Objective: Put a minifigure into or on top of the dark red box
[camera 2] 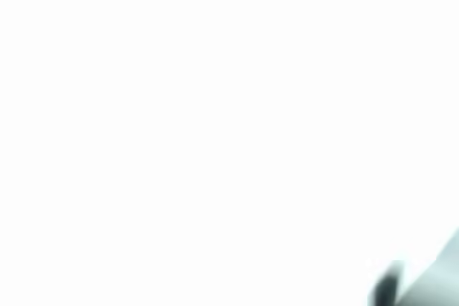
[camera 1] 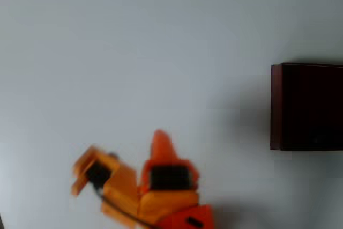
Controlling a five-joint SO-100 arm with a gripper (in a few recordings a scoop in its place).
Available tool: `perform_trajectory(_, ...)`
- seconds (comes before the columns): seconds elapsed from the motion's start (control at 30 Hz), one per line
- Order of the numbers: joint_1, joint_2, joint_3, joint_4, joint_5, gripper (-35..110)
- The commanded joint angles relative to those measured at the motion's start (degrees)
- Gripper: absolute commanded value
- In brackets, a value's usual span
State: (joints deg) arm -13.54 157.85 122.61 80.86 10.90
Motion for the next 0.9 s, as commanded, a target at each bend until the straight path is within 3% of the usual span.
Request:
perform_trajectory(0.0, -14.5, 12.48, 13.8, -2.55, -4.48, 0)
perform_trajectory(0.13, -22.5, 23.12, 27.25, -5.36, -8.0, 0)
perform_trajectory(0.27, -27.33, 37.79, 37.0, -1.85, -10.81, 0)
perform_trajectory(0.63, -28.92, 37.53, 50.71, -4.57, -10.55, 0)
perform_trajectory(0.87, -29.79, 37.53, 50.36, -3.43, -9.4, 0)
